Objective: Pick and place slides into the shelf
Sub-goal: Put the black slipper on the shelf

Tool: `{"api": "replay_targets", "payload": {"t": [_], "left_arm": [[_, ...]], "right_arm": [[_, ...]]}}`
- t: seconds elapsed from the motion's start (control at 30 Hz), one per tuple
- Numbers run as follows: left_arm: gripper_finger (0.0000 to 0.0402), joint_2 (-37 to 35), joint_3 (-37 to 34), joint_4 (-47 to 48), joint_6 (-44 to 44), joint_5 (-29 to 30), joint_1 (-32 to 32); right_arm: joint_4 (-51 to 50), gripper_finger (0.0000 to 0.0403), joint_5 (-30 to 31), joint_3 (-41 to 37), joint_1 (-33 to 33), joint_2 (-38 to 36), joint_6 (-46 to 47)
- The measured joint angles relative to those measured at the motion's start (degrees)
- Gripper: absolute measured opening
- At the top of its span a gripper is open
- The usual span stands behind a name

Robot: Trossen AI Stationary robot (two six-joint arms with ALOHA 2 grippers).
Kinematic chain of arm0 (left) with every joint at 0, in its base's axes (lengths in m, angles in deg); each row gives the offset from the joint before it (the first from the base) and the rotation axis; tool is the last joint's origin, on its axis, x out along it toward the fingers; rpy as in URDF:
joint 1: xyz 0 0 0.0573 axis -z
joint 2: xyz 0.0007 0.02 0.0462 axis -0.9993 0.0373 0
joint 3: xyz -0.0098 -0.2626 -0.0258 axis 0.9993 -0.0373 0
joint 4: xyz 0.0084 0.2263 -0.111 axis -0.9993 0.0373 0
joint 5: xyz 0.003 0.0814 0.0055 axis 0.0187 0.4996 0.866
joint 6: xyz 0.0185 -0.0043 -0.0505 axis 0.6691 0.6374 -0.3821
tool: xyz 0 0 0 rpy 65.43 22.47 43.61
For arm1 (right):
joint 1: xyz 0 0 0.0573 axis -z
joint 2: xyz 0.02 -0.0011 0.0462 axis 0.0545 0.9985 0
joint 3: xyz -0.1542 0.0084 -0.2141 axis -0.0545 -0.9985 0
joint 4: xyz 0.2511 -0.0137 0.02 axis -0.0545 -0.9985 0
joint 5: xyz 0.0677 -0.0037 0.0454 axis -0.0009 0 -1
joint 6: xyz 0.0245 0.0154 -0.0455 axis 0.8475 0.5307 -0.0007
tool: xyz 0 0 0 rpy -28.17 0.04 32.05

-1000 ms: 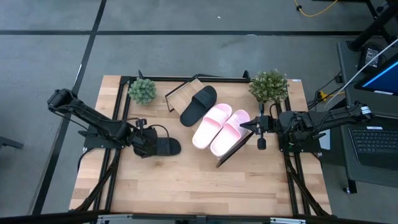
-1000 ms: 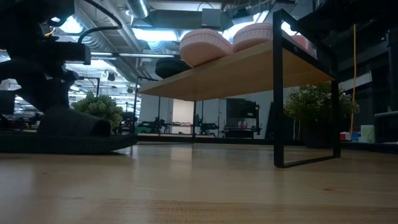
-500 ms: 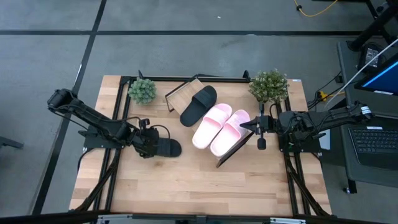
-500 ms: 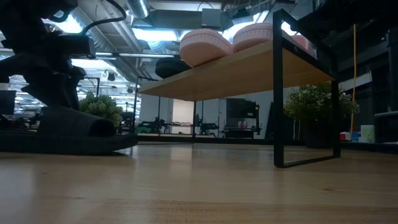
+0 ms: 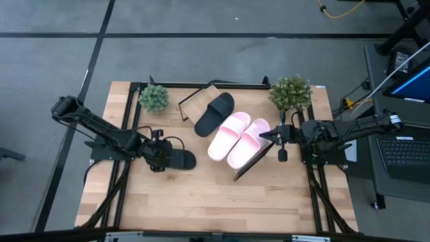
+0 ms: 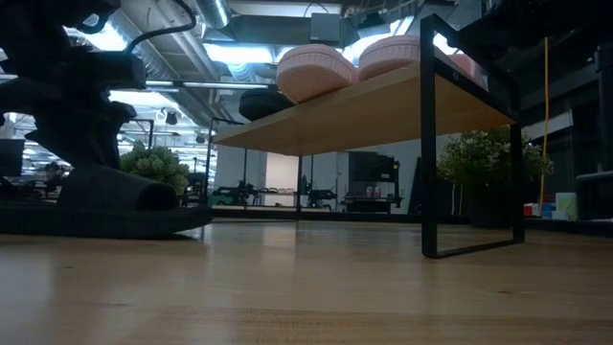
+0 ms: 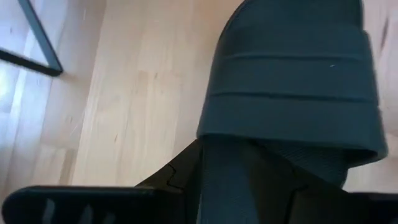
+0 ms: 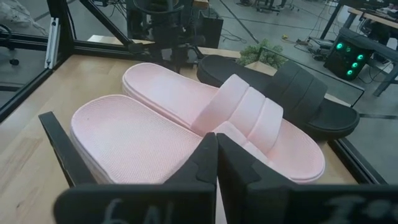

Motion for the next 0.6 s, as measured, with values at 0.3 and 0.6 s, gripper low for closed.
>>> {"api": "replay_targets", "payload": {"t": [0.3,0.6], "left_arm": [[0.0108,0.0,0.0,-5.2,9.1,0.0,0.0],[0.0108,0.1,0.0,-5.1,7.7,0.0,0.0]], "right_arm": [[0.6,0.0006,0.0,0.0,0.0,0.0,0.1],[0.6,0.0006,0.0,0.0,0.0,0.0,0.2]]}}
